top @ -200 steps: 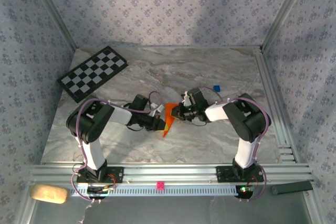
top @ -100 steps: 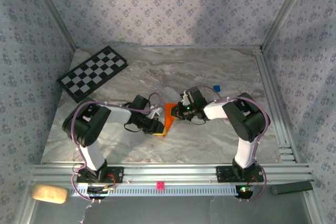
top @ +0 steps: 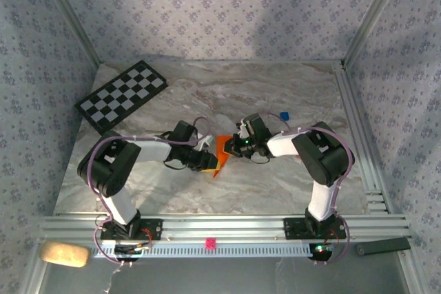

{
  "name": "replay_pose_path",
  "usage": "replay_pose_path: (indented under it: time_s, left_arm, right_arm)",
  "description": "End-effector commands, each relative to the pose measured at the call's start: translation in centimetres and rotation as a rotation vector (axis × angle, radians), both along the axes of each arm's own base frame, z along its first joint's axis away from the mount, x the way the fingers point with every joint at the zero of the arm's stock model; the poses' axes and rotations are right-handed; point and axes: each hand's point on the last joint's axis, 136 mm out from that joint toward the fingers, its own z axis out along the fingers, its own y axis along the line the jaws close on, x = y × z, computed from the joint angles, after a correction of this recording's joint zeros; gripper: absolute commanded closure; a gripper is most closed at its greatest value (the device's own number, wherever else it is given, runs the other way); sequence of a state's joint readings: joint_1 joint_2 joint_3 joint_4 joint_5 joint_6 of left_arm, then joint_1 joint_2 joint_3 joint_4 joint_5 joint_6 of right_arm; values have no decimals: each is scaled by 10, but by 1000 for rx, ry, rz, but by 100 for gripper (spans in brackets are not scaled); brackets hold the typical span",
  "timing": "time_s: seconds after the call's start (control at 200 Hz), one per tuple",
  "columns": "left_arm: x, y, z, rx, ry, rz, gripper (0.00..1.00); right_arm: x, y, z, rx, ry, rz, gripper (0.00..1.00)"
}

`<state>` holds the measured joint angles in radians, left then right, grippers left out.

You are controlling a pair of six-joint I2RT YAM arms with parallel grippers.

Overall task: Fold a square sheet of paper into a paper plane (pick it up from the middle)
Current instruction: Fold the wing for the fifth time at the center of the table.

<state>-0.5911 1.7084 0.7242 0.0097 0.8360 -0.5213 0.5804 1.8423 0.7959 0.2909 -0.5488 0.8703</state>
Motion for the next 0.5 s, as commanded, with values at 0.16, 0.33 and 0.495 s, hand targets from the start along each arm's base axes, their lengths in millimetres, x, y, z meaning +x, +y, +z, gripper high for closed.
replay_pose_path:
  time_s: [0.16, 0.33, 0.495]
  left_arm:
    - [13, -7, 8, -16, -44, 27, 76]
    - [11, -8, 9, -30, -31, 19, 86]
    - [1, -7, 1, -29, 21, -8, 92]
  right_arm:
    - [-16, -13, -39, -128, 71, -5, 91]
    - [-17, -13, -39, -129, 73, -5, 91]
    - [-17, -14, -40, -133, 74, -7, 91]
